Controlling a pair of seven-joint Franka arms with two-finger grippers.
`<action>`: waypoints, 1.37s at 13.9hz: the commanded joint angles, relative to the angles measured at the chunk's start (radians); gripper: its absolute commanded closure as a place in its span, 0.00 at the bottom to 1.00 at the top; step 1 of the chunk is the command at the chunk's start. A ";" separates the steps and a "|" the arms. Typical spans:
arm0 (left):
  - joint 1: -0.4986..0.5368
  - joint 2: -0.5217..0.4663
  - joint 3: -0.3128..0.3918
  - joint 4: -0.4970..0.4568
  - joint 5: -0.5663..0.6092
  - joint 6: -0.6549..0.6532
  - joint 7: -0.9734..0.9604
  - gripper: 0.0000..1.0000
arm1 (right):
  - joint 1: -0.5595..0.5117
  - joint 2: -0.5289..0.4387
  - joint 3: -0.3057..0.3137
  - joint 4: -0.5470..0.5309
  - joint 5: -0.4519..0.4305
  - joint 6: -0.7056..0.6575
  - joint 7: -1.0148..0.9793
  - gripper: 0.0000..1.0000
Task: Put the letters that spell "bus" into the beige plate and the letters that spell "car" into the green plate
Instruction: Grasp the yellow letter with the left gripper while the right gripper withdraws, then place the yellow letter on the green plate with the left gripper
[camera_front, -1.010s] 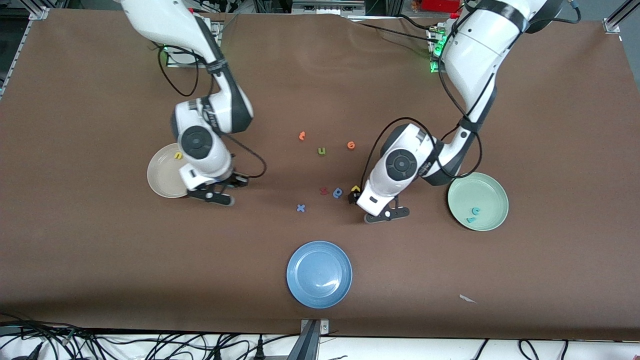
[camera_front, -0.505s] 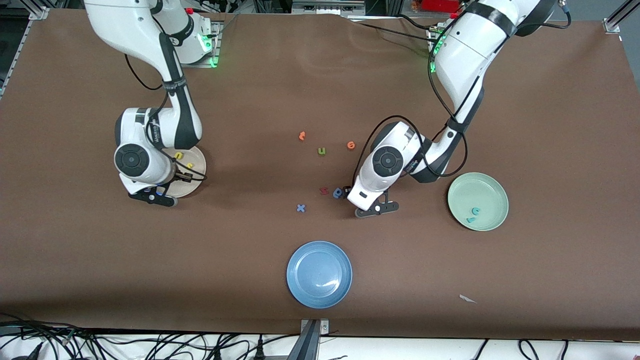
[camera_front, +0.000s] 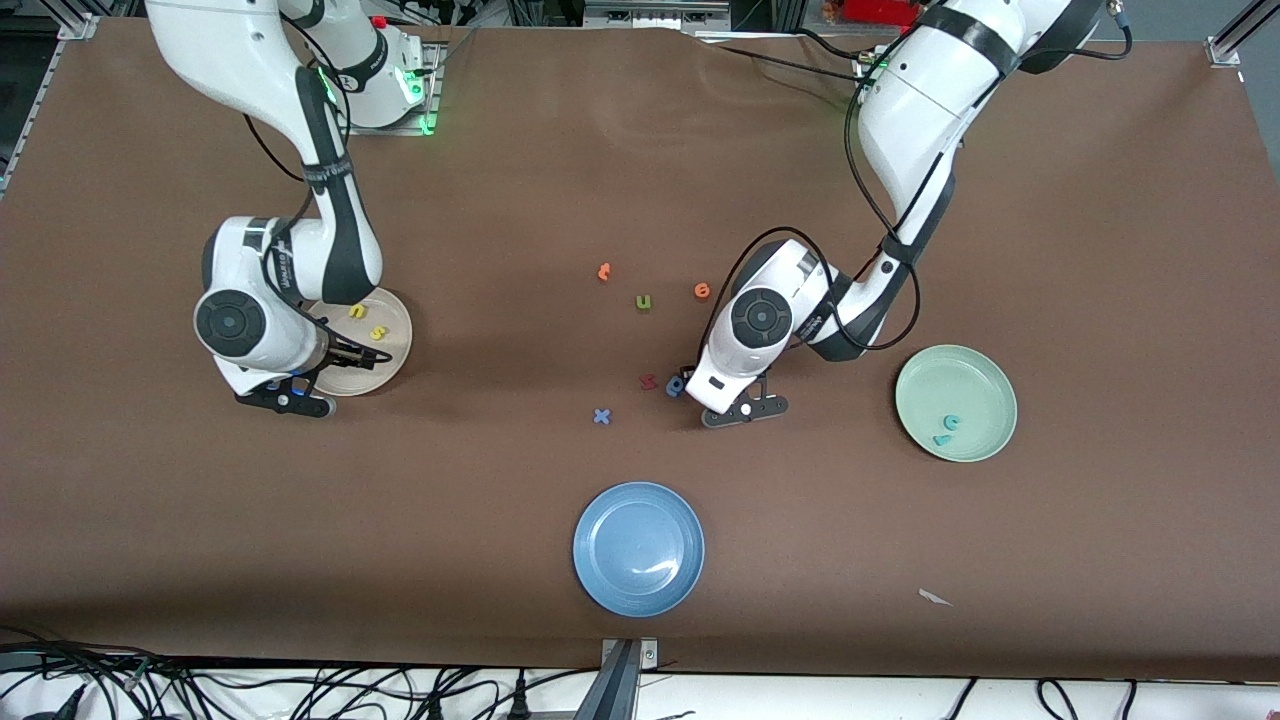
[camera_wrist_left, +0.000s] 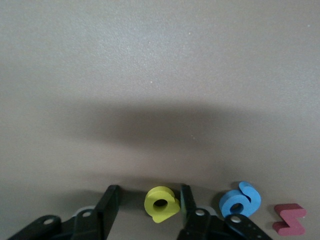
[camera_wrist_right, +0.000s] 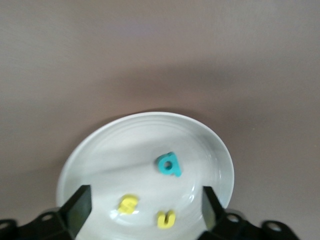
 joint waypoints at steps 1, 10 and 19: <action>-0.013 -0.006 0.011 -0.004 0.026 -0.005 -0.032 0.54 | -0.001 -0.108 -0.002 0.050 0.009 -0.124 -0.018 0.00; -0.019 -0.001 0.011 -0.004 0.029 -0.006 -0.045 0.83 | 0.002 -0.139 -0.092 0.438 0.007 -0.468 -0.053 0.00; 0.262 -0.151 0.017 0.044 0.038 -0.431 0.519 0.88 | -0.367 -0.387 0.353 0.229 -0.141 -0.430 -0.101 0.00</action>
